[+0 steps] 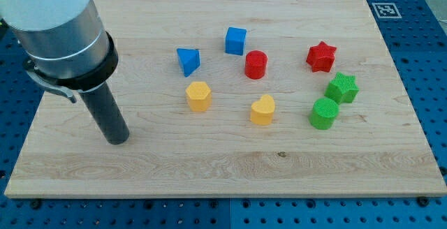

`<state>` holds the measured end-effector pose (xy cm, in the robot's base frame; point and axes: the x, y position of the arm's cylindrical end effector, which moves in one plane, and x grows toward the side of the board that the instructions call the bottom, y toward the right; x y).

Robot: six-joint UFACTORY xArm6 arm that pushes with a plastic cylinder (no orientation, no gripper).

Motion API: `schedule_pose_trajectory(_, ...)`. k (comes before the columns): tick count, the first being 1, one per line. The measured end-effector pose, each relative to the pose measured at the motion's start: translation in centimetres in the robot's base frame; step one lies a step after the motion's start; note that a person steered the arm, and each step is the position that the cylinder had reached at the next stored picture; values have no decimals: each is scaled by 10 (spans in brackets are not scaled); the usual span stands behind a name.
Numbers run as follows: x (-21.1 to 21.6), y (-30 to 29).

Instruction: Move the yellow hexagon slightly near the yellow heart

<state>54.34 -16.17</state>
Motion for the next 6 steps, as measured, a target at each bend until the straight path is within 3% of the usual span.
schedule_pose_trajectory(2, -13, 6)
schedule_pose_trajectory(3, -46, 23)
schedule_pose_trajectory(6, -108, 154)
